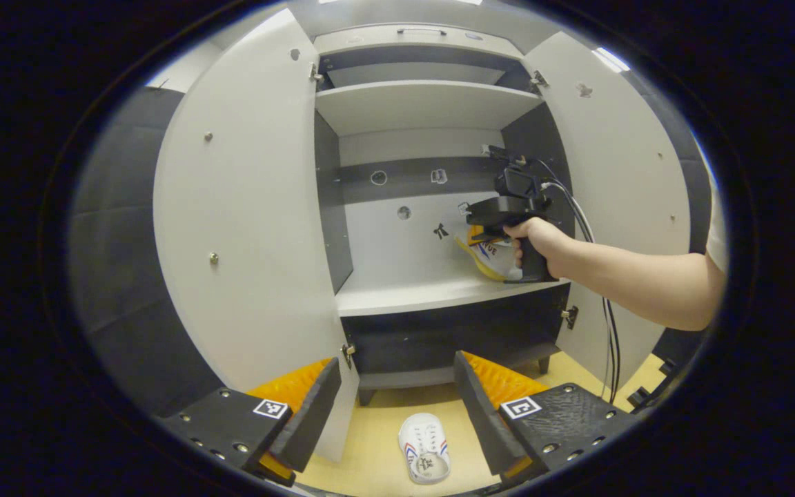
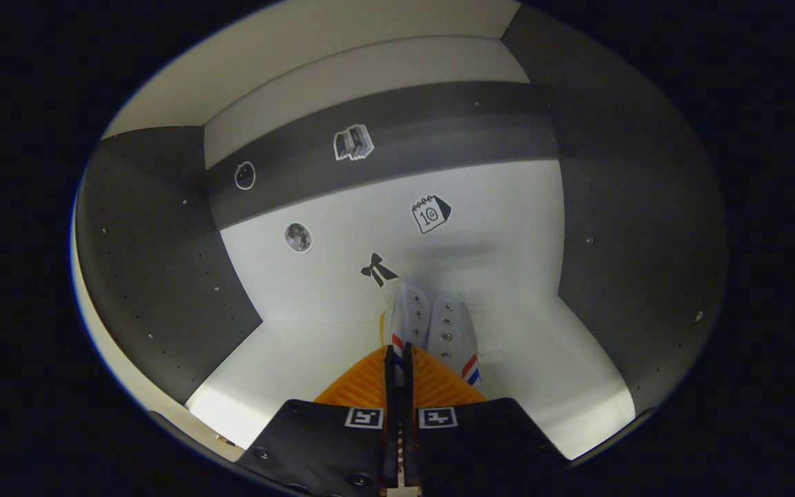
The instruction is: Grab one shoe with the right hand and put it into the shoe cabinet, grab the other shoe with the left hand and put it into the shoe cabinet; then close the right door with the right hand and the left door with the left hand.
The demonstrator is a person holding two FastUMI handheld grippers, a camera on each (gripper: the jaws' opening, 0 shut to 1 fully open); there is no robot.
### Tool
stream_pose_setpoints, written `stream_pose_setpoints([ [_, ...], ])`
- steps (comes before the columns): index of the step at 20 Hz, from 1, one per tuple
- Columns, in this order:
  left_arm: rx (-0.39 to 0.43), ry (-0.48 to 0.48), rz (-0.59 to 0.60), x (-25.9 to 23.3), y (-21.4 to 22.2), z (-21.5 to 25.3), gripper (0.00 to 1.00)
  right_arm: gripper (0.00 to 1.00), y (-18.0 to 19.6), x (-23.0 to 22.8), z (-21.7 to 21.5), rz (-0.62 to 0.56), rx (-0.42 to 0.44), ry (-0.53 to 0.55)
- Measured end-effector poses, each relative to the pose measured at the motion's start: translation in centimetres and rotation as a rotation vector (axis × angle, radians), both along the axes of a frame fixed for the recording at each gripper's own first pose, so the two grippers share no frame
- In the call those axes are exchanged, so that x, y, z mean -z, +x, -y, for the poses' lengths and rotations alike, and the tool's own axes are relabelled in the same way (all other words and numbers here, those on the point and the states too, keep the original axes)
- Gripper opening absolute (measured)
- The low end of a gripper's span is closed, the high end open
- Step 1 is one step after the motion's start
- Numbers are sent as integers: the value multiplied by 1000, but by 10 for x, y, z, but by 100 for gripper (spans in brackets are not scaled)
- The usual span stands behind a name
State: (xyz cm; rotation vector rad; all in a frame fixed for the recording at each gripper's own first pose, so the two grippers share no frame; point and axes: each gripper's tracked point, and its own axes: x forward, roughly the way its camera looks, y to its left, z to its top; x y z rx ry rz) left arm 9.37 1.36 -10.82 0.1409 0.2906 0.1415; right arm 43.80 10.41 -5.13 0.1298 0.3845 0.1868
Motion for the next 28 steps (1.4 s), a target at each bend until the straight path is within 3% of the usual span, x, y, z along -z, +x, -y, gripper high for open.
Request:
stream_pose_setpoints([
  [3,-99,-30,-26,8,-12,-2,93,7,3,5,-12,-19,-33,41],
  [4,-122,-48,-30,11,-16,0,93,17,2,4,-14,-18,-34,34],
  [6,-153,-75,-34,16,-27,5,95,24,-10,0,-18,6,-60,-11],
  [10,-131,-71,-57,24,-42,8,95,96,-52,-13,-18,63,-94,-92],
  [14,-48,-138,-87,49,-53,2,95,92,-110,-57,-4,189,-69,-108],
  [15,-8,-151,-122,62,-57,3,95,98,-128,-63,1,209,-78,-124],
  [17,38,-137,-159,80,-64,-3,94,98,-158,-76,17,229,-51,-132],
  [21,115,-127,-224,118,-73,-5,94,93,-225,-88,27,270,-35,-15],
  [24,152,-162,-263,142,-73,-1,94,98,-271,-63,45,276,4,52],
  [28,198,-198,-322,198,-71,5,95,98,-330,-16,54,226,34,-3],
])
